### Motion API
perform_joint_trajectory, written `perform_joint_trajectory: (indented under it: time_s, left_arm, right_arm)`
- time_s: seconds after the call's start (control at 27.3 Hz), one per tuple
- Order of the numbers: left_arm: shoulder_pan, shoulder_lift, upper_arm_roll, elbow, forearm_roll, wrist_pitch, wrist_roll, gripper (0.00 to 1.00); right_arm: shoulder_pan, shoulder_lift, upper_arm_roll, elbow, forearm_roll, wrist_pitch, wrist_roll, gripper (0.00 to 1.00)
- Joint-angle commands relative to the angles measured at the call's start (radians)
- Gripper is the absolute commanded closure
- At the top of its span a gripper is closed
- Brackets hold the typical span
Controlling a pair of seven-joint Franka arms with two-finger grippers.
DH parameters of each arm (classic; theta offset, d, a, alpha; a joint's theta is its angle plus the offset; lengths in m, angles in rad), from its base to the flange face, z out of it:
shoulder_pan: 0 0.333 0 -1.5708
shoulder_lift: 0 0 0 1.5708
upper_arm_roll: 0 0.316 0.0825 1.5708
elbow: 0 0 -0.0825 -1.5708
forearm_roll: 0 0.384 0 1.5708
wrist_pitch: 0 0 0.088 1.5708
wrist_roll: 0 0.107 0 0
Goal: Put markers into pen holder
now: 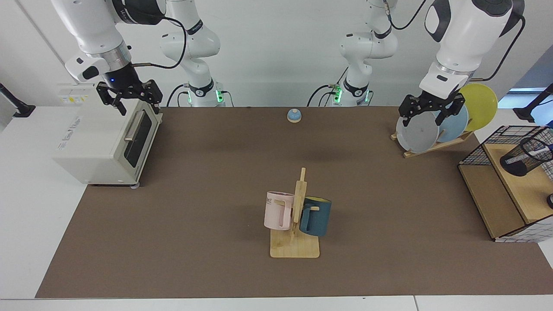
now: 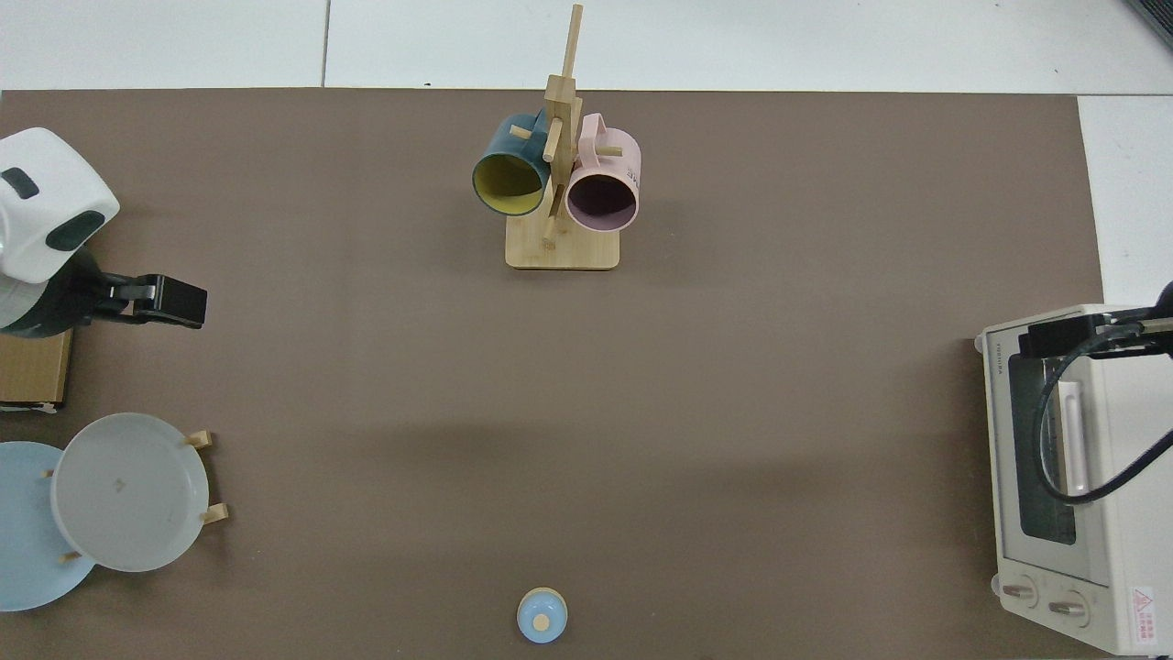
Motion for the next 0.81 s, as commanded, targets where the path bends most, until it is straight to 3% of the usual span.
perform_joint_trajectory:
  time_s: [0.0, 0.22, 0.77]
  left_arm:
    - [0.016, -0.027, -0.011, -0.020, -0.049, 0.000, -0.012, 0.00]
    - [0.016, -0.065, 0.005, -0.094, -0.103, 0.096, -0.001, 0.00]
    - [-0.002, -0.057, 0.003, -0.069, -0.078, 0.061, -0.003, 0.00]
  right_arm:
    - [-0.009, -0.007, 0.002, -0.001, 0.003, -0.009, -0.025, 0.00]
    - [-0.009, -0.007, 0.002, -0.001, 0.003, -0.009, -0.025, 0.00]
    - [-0.009, -0.007, 0.004, -0.001, 0.003, -0.009, -0.025, 0.00]
